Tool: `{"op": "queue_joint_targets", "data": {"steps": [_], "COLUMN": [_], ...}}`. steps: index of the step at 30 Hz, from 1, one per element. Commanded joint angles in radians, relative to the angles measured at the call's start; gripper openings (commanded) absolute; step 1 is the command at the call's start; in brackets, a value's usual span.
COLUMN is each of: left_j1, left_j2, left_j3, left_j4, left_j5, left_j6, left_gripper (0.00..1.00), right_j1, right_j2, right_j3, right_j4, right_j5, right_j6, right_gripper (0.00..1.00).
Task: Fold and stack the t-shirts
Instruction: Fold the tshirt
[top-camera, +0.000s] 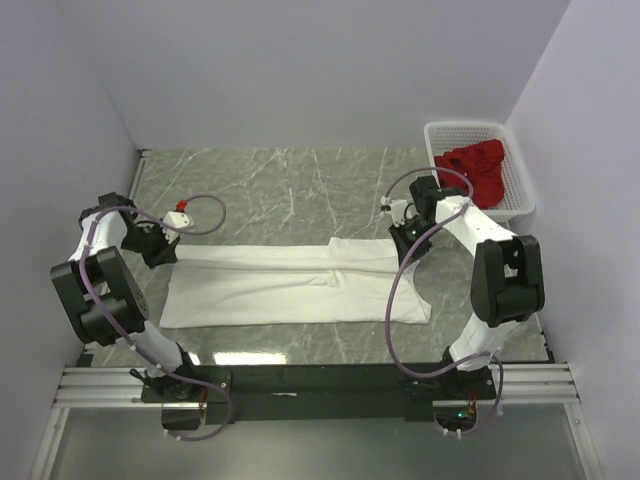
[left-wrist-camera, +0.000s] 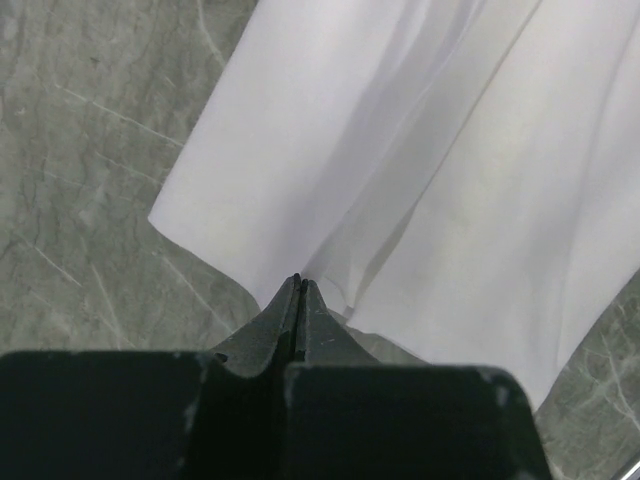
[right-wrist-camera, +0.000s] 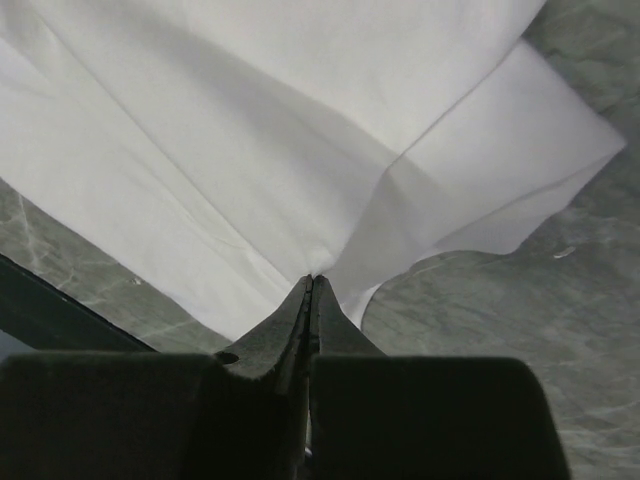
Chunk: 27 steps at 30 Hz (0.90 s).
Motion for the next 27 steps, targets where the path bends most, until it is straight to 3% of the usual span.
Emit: {"op": "queue_joint_targets", "data": {"steps": [1,9,16,27], "left_j1": [0.003,0.014,0.009,0.007], "left_j2": [-0.009,-0.038,-0.053,-0.078], "left_j3": [0.018,0.069,-0.032,-0.16], "left_j4": [0.004,-0.087,-0.081,0.039], "left_j5": [-0.001,-0.001,-0.059,-0.131], "left_j6": [0.003,0.064,0.035,-0.06], "left_gripper": [0.01,0.0,0.01,0.0], "right_j1": [0.003,0.004,0.006,0.006], "right_j2": [-0.008,-0.067,-0.023,0.018], "right_j3": [0.081,0.07,0.01,0.058], "right_j4": [-0.028,-0.059,0.021,-0.014], "right_j5": [0.016,0.036,0.057,0.063], "right_j6": [-0.005,-0.025,-0.007,-0.048], "right_gripper": [0.0,0.0,0.0,0.0]}}
